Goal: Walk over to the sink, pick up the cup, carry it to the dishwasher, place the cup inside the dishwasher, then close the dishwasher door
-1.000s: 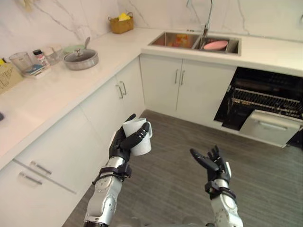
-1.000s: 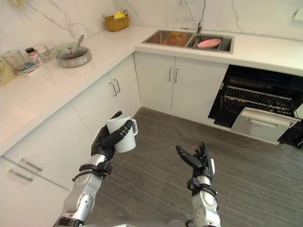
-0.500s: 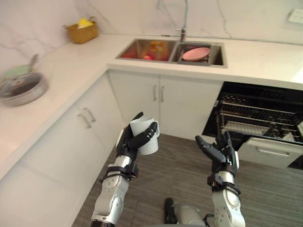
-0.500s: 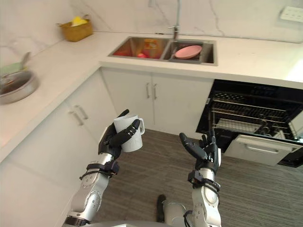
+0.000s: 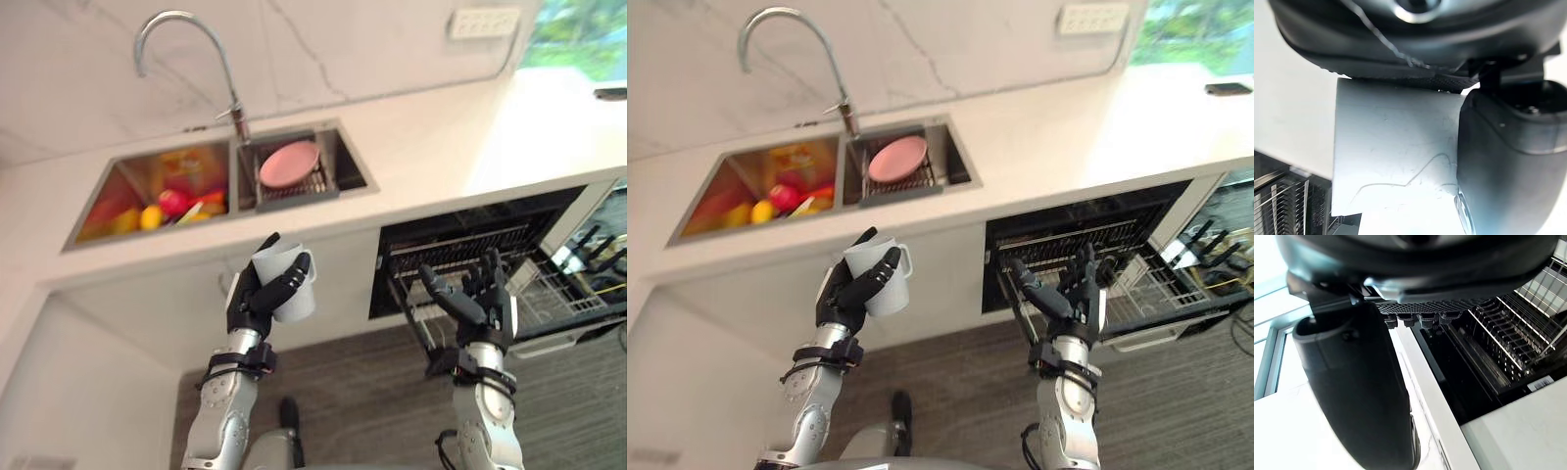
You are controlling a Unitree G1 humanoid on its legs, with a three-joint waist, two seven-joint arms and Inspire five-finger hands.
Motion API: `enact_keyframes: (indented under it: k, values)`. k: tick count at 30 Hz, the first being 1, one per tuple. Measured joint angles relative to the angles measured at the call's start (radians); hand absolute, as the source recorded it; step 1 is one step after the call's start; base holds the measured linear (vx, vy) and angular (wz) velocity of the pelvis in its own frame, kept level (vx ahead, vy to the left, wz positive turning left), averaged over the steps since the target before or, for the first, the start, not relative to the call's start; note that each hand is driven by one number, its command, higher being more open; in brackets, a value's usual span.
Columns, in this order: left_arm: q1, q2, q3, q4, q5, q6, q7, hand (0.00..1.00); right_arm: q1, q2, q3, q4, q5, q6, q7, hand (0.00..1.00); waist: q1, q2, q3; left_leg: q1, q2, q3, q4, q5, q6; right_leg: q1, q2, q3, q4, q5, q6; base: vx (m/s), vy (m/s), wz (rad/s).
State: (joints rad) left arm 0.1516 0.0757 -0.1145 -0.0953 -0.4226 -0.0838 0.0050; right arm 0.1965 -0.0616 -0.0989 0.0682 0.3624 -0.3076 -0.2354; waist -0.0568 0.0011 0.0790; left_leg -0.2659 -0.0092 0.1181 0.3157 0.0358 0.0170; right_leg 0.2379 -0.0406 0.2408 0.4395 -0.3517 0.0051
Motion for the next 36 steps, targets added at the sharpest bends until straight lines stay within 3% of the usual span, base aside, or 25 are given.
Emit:
enact_keyframes:
  k: [1,2,3,4,5,6,7,8,10,11,12,13,14,15,18,20,22,24,28,34,36]
  values:
    - [-0.001,0.001,0.001,-0.017,0.000,-0.001,0.029,0.00,-0.021,0.002,-0.009,0.015,-0.002,0.003,-0.009,1.00,0.009,-0.011,0.000,0.029,-0.019,0.034,0.043,-0.033,0.028,-0.032,-0.041,-0.036,0.106,0.050,0.046,0.57,0.211,-0.63]
    - [-0.001,0.003,0.001,-0.021,0.001,-0.001,0.036,0.00,-0.027,0.007,-0.009,0.025,-0.002,0.004,-0.013,1.00,0.010,-0.010,0.000,0.038,-0.016,0.030,0.073,-0.049,0.035,-0.037,-0.045,-0.062,0.138,0.095,0.040,0.51,0.155,-0.62]
    - [-0.004,0.011,0.004,-0.029,0.003,-0.002,0.040,0.00,-0.035,0.027,-0.014,0.038,-0.002,0.009,-0.019,1.00,0.013,-0.012,0.008,0.025,0.008,0.030,0.178,-0.073,0.065,-0.038,-0.042,-0.102,0.179,0.180,0.030,0.37,0.102,-0.35]
    - [-0.002,0.020,0.002,-0.038,0.006,-0.014,0.041,0.00,-0.036,0.055,-0.021,0.045,-0.003,0.010,-0.029,1.00,0.018,-0.008,0.010,0.013,-0.004,0.021,0.235,-0.119,-0.015,-0.041,-0.038,-0.144,0.235,0.267,0.022,0.38,0.271,-0.67]
    - [0.012,0.014,0.004,-0.083,0.010,-0.040,0.044,0.00,-0.048,0.067,-0.029,0.040,-0.016,0.002,-0.031,1.00,0.017,-0.026,0.000,0.129,-0.063,0.017,-0.043,-0.079,0.057,-0.098,-0.103,-0.207,0.406,0.303,0.088,0.20,0.261,-0.74]
    - [0.011,0.028,0.012,-0.086,0.012,-0.063,0.047,0.00,-0.065,0.081,-0.023,0.051,-0.022,0.001,-0.026,1.00,0.012,-0.061,-0.005,0.150,-0.082,0.044,-0.047,-0.066,0.039,-0.135,-0.150,-0.218,0.467,0.267,0.080,0.17,0.215,-0.88]
    - [-0.006,0.022,0.024,-0.087,0.013,-0.072,0.062,0.00,-0.077,0.080,-0.020,0.051,-0.034,0.004,-0.018,1.00,0.010,-0.065,-0.009,0.180,-0.071,0.068,-0.063,-0.087,0.052,-0.209,-0.181,-0.271,0.525,0.197,0.053,0.13,0.026,-0.80]
    - [-0.012,0.003,0.032,-0.087,0.014,-0.075,0.077,0.00,-0.083,0.078,-0.021,0.046,-0.036,0.004,-0.012,1.00,0.010,-0.025,0.004,0.217,-0.034,0.085,-0.092,-0.095,0.045,-0.278,-0.185,-0.351,0.520,0.139,0.043,0.16,0.002,-0.80]
    - [-0.013,-0.007,0.041,-0.087,0.022,-0.083,0.093,0.00,-0.083,0.077,-0.022,0.046,-0.034,0.012,-0.009,1.00,0.012,0.019,0.017,0.281,0.035,0.131,-0.144,-0.099,0.024,-0.348,-0.185,-0.452,0.433,0.081,0.036,0.17,0.037,-0.89]
    - [-0.013,-0.007,0.047,-0.087,0.024,-0.087,0.098,0.00,-0.082,0.078,-0.020,0.046,-0.034,0.014,-0.005,1.00,0.012,0.025,0.019,0.300,0.051,0.148,-0.156,-0.100,0.015,-0.358,-0.186,-0.477,0.375,0.079,0.032,0.18,-0.010,-1.02]
    - [-0.013,-0.001,0.061,-0.086,0.032,-0.101,0.106,0.00,-0.082,0.078,-0.018,0.045,-0.034,0.014,0.001,1.00,0.012,0.023,0.018,0.326,0.079,0.181,-0.165,-0.113,-0.010,-0.379,-0.193,-0.515,0.224,0.093,0.025,0.15,-0.054,-0.96]
    - [-0.012,0.011,0.075,-0.087,0.032,-0.108,0.108,0.00,-0.082,0.080,-0.015,0.035,-0.033,0.015,0.001,1.00,0.011,-0.011,0.011,0.344,0.071,0.207,-0.158,-0.132,-0.036,-0.391,-0.213,-0.541,0.052,0.258,0.001,0.12,-0.088,-0.86]
    - [-0.013,0.022,0.081,-0.080,0.032,-0.114,0.110,0.00,-0.083,0.079,-0.012,0.031,-0.034,0.015,0.004,1.00,0.008,-0.023,0.010,0.350,0.064,0.212,-0.150,-0.146,-0.043,-0.396,-0.215,-0.536,0.037,0.254,0.019,0.17,-0.171,-0.73]
    - [-0.014,0.006,0.083,-0.061,0.032,-0.115,0.121,0.00,-0.084,0.058,-0.016,0.028,-0.034,0.016,0.004,1.00,0.006,-0.003,0.000,0.350,0.085,0.194,-0.155,-0.153,-0.054,-0.382,-0.186,-0.537,0.002,0.254,0.023,0.18,-0.206,-0.57]
    - [-0.035,-0.019,0.067,-0.050,0.056,-0.114,0.126,0.00,-0.084,0.032,-0.019,0.024,-0.034,0.027,-0.007,1.00,0.004,0.004,0.001,0.328,0.118,0.195,-0.150,-0.167,-0.074,-0.349,-0.125,-0.529,-0.142,0.263,0.036,0.12,-0.158,-0.42]
    - [-0.041,-0.033,0.063,-0.050,0.078,-0.114,0.127,0.00,-0.084,0.031,-0.016,0.025,-0.034,0.033,-0.009,1.00,0.005,0.016,0.001,0.327,0.142,0.195,-0.152,-0.170,-0.079,-0.310,-0.079,-0.530,-0.252,0.312,0.034,0.07,-0.096,-0.31]
    - [-0.058,-0.036,0.069,-0.051,0.087,-0.113,0.150,0.00,-0.087,0.032,0.006,0.023,-0.036,0.035,-0.009,1.00,0.011,0.022,0.000,0.327,0.158,0.204,-0.156,-0.173,-0.084,-0.246,-0.031,-0.519,-0.422,0.403,0.032,0.03,-0.049,-0.30]
    - [-0.064,-0.037,0.076,-0.052,0.087,-0.113,0.160,0.00,-0.091,0.032,0.016,0.021,-0.036,0.036,-0.009,1.00,0.018,0.024,0.001,0.327,0.152,0.222,-0.162,-0.173,-0.084,-0.216,-0.023,-0.507,-0.514,0.454,0.033,0.02,-0.008,-0.26]
    - [-0.065,-0.054,0.090,-0.052,0.087,-0.113,0.166,0.00,-0.102,0.032,0.034,0.021,-0.036,0.062,-0.006,1.00,0.022,0.041,0.005,0.333,0.144,0.234,-0.166,-0.173,-0.084,-0.217,-0.026,-0.487,-0.526,0.464,0.035,0.00,0.022,-0.13]
    - [-0.073,-0.060,0.086,-0.052,0.088,-0.119,0.162,0.00,-0.104,0.035,0.041,0.019,-0.034,0.063,0.018,1.00,0.021,0.042,0.005,0.338,0.130,0.239,-0.172,-0.172,-0.082,-0.234,-0.031,-0.446,-0.532,0.477,0.038,-0.04,0.018,-0.16]
    - [-0.073,-0.060,0.087,-0.052,0.088,-0.124,0.162,0.00,-0.108,0.034,0.046,0.010,-0.034,0.064,0.037,1.00,0.042,0.043,0.006,0.337,0.115,0.153,-0.169,-0.173,-0.080,-0.256,-0.031,-0.390,-0.532,0.491,0.039,-0.06,0.007,-0.78]
